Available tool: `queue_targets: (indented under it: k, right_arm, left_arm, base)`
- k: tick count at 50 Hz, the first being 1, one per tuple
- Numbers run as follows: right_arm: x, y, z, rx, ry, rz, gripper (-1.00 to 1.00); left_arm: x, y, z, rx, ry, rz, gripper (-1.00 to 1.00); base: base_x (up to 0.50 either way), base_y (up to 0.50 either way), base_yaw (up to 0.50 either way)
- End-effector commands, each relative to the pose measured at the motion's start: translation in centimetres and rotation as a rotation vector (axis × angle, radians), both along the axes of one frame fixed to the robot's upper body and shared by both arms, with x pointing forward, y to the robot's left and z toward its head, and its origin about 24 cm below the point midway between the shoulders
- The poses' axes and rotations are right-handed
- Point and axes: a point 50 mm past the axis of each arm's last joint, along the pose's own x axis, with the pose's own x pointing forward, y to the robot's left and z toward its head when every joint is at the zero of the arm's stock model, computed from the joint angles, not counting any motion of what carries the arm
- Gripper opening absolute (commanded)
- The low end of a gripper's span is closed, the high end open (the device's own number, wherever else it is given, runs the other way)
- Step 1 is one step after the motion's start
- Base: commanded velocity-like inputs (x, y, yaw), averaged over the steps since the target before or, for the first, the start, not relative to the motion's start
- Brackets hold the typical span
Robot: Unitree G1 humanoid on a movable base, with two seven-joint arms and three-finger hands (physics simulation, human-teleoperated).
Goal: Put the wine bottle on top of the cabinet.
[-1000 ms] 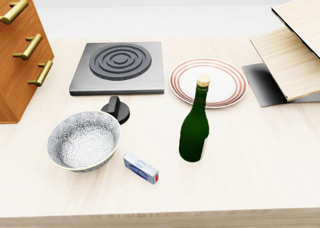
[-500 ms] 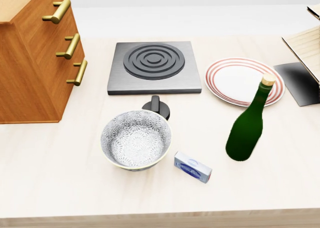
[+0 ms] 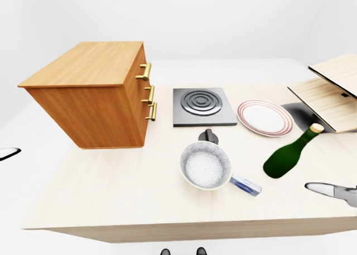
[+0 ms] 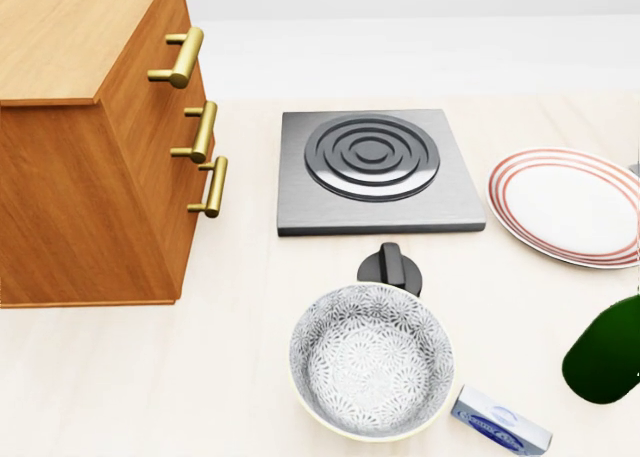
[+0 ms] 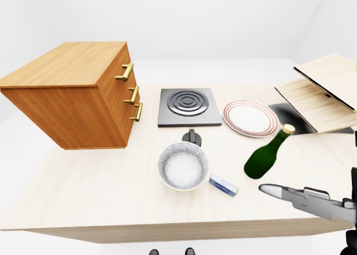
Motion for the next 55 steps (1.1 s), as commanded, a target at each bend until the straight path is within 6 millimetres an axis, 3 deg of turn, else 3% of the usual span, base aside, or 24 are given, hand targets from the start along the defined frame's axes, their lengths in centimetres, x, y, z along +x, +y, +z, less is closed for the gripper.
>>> queue_targets:
  k: [1, 29, 32, 43, 49, 55]
  right_arm:
    - [-0.1, 0.6, 0.5, -0.008, -0.034, 0.041, 1.0]
    - [-0.1, 1.0, 0.7, -0.037, -0.027, 0.052, 1.0]
    - [-0.5, 0.4, 0.7, 0.028, -0.088, 0.034, 1.0]
    - [-2.1, -0.1, 3.8, -0.116, -0.22, 0.011, 1.0]
    - [-1.8, -0.8, 3.4, -0.122, -0.17, -0.034, 1.0]
    - [-1.1, -3.1, 2.0, -0.026, -0.103, -0.086, 1.0]
  left_arm:
    - [0.1, -0.2, -0.1, 0.004, 0.005, -0.006, 1.0]
    - [0.2, -0.2, -0.2, 0.006, 0.017, -0.014, 1.0]
    - [0.2, -0.3, -0.1, 0.011, 0.01, -0.015, 1.0]
    - [0.7, -0.5, -0.6, 0.004, 0.033, -0.028, 1.0]
    - [0.8, -0.6, -0.6, 0.005, 0.036, -0.03, 1.0]
    - [0.9, -0.8, -0.6, 0.011, 0.036, -0.037, 1.0]
  base:
    - [0.5, 0.07, 0.0]
    - [0.5, 0.07, 0.0]
    - [0.5, 0.07, 0.0]
    - [0.0, 0.0, 0.0]
    - [0.0, 0.0, 0.0]
    - [0.0, 0.0, 0.0]
